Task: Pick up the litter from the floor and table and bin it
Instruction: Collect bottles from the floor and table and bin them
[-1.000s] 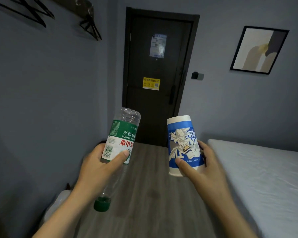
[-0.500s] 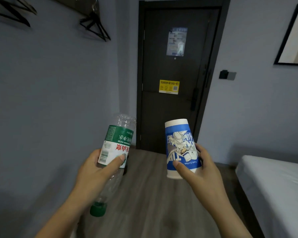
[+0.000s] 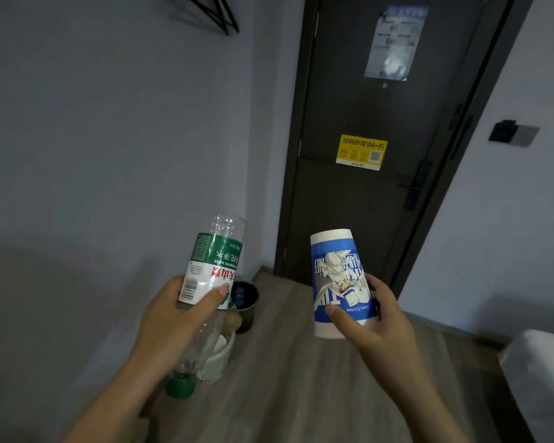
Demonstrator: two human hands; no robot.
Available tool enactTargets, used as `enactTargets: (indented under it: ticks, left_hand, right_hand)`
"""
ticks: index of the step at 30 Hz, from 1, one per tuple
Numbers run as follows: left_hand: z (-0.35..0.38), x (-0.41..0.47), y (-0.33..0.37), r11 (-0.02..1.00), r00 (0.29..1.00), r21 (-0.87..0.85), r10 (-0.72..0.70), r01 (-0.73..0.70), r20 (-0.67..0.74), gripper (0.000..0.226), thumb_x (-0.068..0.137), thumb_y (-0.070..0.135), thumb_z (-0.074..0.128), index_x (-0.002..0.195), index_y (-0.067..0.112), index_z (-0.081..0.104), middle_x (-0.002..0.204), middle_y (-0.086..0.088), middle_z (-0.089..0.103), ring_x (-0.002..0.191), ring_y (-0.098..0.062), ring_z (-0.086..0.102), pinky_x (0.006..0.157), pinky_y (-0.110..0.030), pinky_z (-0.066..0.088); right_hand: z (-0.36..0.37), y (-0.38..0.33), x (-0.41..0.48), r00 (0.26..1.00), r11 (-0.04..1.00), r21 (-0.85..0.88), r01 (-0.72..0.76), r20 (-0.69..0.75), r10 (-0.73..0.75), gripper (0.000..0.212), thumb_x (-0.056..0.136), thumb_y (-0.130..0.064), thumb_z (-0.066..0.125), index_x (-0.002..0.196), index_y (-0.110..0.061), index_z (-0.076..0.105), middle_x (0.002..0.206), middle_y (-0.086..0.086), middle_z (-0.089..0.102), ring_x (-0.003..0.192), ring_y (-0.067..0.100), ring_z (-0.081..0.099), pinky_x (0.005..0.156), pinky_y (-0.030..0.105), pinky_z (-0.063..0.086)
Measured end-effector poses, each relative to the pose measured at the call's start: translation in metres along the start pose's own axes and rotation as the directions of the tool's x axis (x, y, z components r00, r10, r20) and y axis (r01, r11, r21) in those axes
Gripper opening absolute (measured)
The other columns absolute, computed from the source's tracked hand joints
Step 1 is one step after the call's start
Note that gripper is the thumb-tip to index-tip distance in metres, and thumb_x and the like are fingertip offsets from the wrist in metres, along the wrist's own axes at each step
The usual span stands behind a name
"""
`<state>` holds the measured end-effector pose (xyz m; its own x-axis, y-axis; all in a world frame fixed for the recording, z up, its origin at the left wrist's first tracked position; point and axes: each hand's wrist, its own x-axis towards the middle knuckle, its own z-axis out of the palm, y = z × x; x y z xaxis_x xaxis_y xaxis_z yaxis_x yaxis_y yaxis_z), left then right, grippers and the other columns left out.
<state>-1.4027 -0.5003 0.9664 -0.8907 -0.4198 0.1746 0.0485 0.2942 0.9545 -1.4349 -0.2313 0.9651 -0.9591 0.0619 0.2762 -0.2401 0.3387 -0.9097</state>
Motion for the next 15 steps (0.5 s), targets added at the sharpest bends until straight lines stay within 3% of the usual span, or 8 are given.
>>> enactTargets:
  ticks: [2,6,10,15]
  left_hand:
    - [-0.002,0.040,-0.007,1.000,1.000,0.003,-0.026,0.026,0.000,0.022,0.077,0.044,0.070,0.095,0.032,0.064,0.079,0.013,0.073,0.066,0.000,0.067,0.055,-0.019,0.044]
    - [0.002,0.110,-0.024,0.998,0.998,0.010,-0.058,0.058,0.000,0.021,0.076,0.044,0.071,0.092,0.032,0.063,0.080,0.010,0.071,0.068,-0.001,0.067,0.057,-0.022,0.045]
    - [0.014,0.160,-0.047,0.992,0.992,-0.032,-0.122,0.122,0.004,0.021,0.077,0.035,0.074,0.094,0.028,0.065,0.083,0.005,0.073,0.076,-0.014,0.070,0.062,-0.028,0.050]
    - [0.037,0.228,-0.072,0.987,0.987,0.035,-0.156,0.157,-0.030,0.025,0.078,0.038,0.072,0.098,0.027,0.063,0.089,0.005,0.071,0.080,-0.016,0.069,0.068,-0.032,0.053]
  right_hand:
    - [0.027,0.001,0.033,1.000,1.000,-0.015,-0.018,0.020,0.018,0.065,0.070,-0.039,0.078,0.123,-0.040,0.040,0.101,-0.028,0.054,0.088,-0.007,0.062,0.053,0.008,0.049]
    - [0.070,0.017,0.088,0.999,1.000,-0.019,-0.023,0.041,0.024,0.058,0.072,-0.035,0.079,0.115,-0.047,0.041,0.095,-0.035,0.059,0.091,-0.014,0.060,0.058,0.007,0.050]
    - [0.097,0.035,0.137,0.994,0.997,-0.059,-0.057,0.085,0.062,0.063,0.071,-0.039,0.077,0.121,-0.043,0.039,0.103,-0.027,0.057,0.092,-0.015,0.058,0.058,0.010,0.051]
    - [0.131,0.068,0.216,0.987,0.997,-0.025,-0.074,0.145,0.076,0.062,0.072,-0.036,0.077,0.123,-0.040,0.041,0.102,-0.026,0.058,0.091,-0.013,0.060,0.059,0.010,0.052]
